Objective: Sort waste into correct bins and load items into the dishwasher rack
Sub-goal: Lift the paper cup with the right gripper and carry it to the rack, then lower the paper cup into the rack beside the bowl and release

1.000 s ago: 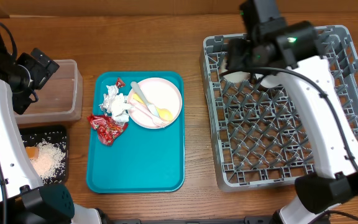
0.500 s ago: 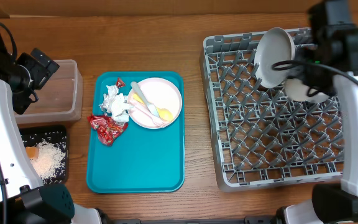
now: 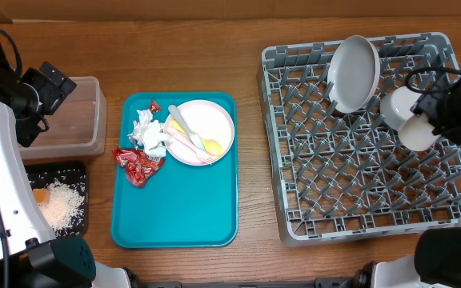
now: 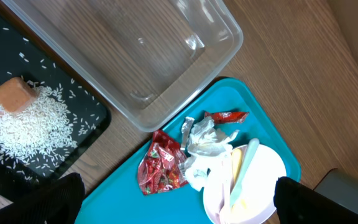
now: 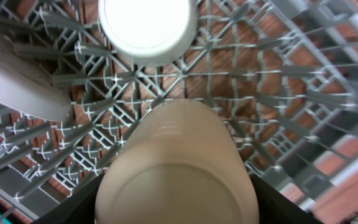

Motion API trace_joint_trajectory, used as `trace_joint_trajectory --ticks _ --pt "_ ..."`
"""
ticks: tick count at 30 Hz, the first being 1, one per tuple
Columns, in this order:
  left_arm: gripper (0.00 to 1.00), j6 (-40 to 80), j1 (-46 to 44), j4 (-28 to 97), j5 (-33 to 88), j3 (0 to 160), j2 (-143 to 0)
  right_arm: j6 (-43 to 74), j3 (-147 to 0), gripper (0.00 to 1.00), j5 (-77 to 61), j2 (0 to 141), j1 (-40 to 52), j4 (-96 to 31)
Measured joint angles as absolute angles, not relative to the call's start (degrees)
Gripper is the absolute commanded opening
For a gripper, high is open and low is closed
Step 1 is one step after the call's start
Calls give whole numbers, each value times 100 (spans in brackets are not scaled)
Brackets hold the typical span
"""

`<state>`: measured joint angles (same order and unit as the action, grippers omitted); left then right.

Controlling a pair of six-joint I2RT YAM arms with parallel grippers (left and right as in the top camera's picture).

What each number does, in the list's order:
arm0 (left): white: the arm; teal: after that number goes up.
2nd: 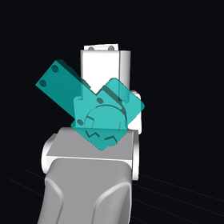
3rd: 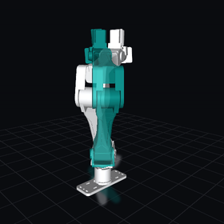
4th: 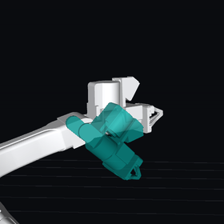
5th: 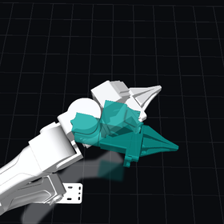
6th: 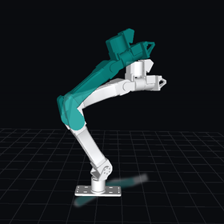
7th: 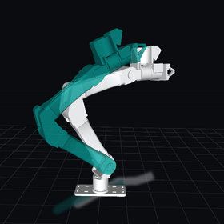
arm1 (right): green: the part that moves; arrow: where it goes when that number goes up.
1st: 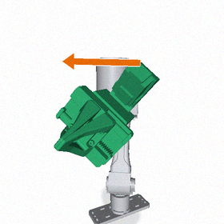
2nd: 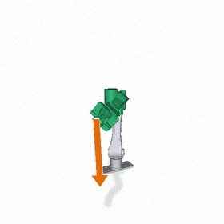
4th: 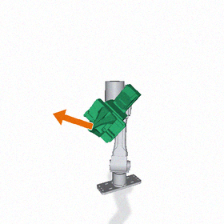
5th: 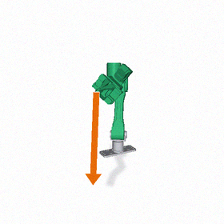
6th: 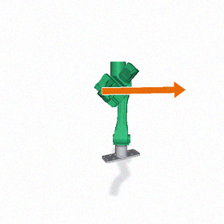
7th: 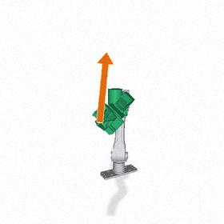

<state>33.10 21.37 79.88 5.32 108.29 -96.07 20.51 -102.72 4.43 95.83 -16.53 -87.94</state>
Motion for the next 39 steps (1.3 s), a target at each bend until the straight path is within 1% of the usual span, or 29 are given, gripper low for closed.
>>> trace_joint_trajectory --ticks 11,22,23,24,26,27,28,30,34,36,39 --pt "100 3310 2137 7985 534 10829 -9607 1951 -8641 47 158 9583 -1640 -7522" --pt "100 3310 2137 7990 534 10829 -9607 1957 -7966 47 16 9583 -1643 -6735" --pt "100 3310 2137 7990 534 10829 -9607 1964 -7920 52 23 9583 -1643 -6672" --pt "100 3310 2137 7990 534 10829 -9607 1964 -7905 59 23 9583 -1640 -6657" --pt "100 3310 2137 7990 534 10829 -9607 1970 -7900 80 23 9583 -1643 -6639" --pt "100 3310 2137 7990 534 10829 -9607 1970 -7900 87 21 9583 -1643 -6646" --pt "100 3310 2137 7990 534 10829 -9607 1964 -7900 91 19 9583 -1643 -6648" --pt "100 3310 2137 7990 534 10829 -9607 1959 -7900 95 10 9583 -1643 -6711" --pt "100 3310 2137 7990 534 10829 -9607 1988 -7992 96 -123 9583 -1640 -7124" --pt "100 3310 2137 7988 534 10829 -9607 1988 -8219 97 -172 9583 -1643 -7415" --pt "100 3310 2137 7988 532 10829 -9607 1984 -8962 99 -320 9520 -1643 -7883"
